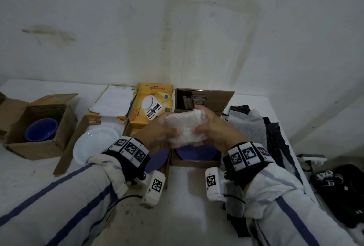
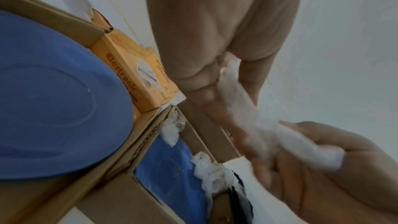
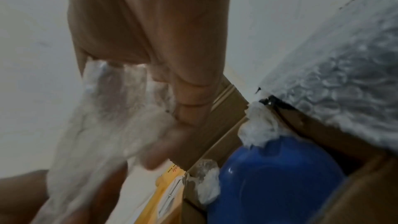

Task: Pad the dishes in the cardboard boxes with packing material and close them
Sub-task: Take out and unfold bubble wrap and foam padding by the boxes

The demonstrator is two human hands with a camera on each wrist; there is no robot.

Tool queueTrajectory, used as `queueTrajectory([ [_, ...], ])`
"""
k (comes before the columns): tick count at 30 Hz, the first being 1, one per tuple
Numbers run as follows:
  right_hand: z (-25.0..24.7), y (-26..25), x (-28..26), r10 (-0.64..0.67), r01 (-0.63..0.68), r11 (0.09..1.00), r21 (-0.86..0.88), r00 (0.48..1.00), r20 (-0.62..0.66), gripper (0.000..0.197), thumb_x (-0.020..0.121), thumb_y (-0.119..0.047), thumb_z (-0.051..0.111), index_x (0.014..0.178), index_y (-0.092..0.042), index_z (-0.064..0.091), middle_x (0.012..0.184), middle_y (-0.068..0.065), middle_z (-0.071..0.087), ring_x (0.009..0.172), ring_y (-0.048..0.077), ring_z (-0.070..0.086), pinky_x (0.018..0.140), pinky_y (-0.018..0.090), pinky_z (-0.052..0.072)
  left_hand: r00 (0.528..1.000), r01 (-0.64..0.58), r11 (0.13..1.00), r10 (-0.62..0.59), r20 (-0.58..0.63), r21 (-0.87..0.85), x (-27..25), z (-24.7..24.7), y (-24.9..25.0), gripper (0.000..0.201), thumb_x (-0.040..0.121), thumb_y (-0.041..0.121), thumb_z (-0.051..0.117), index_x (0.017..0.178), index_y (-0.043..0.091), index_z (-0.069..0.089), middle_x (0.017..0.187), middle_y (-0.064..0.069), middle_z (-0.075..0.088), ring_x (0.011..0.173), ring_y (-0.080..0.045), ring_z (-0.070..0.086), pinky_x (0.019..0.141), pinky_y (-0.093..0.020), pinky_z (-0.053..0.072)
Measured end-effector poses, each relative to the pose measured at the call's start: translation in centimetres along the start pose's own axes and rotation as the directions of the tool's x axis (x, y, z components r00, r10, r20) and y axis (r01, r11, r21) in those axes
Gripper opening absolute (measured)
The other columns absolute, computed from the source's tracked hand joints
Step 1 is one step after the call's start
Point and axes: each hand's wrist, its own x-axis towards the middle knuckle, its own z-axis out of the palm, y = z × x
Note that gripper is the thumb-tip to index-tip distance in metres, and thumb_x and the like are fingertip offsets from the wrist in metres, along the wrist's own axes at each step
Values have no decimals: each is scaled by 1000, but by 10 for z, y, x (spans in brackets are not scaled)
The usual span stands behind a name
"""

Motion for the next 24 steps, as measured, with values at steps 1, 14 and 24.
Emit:
queueTrajectory([
  [1, -1, 1, -1, 23, -24, 1000, 11, 999, 35, 60, 83, 13, 52, 130, -24, 47, 115, 11, 55, 86, 25, 61, 54, 31, 57, 999, -11, 998, 13, -29, 62, 0, 2, 0, 31, 83, -11, 55, 104, 11, 55, 100, -15, 61, 82, -28, 63, 52, -31, 53],
  [14, 11, 25, 29, 103, -149, 473, -868, 988, -113, 22, 92, -16, 50, 107, -9, 64, 119, 10, 62, 107, 24, 56, 73, 25, 41, 999, 38, 789, -22, -32, 613, 14, -4, -13, 24, 87, -7, 47, 101, 8, 60, 90, -3, 58, 85, -19, 58, 69, -24, 51],
  [24, 43, 60, 40, 69, 90, 364, -927, 990, 123, 26, 91, -15, 54, 112, -3, 65, 114, 16, 65, 108, 31, 58, 91, 33, 45, 969, 236, 695, -217, -114, 679, 25, -10, -28, 9, 85, -5, 59, 80, 2, 61, 78, -16, 63, 71, -29, 63, 71, -40, 58],
])
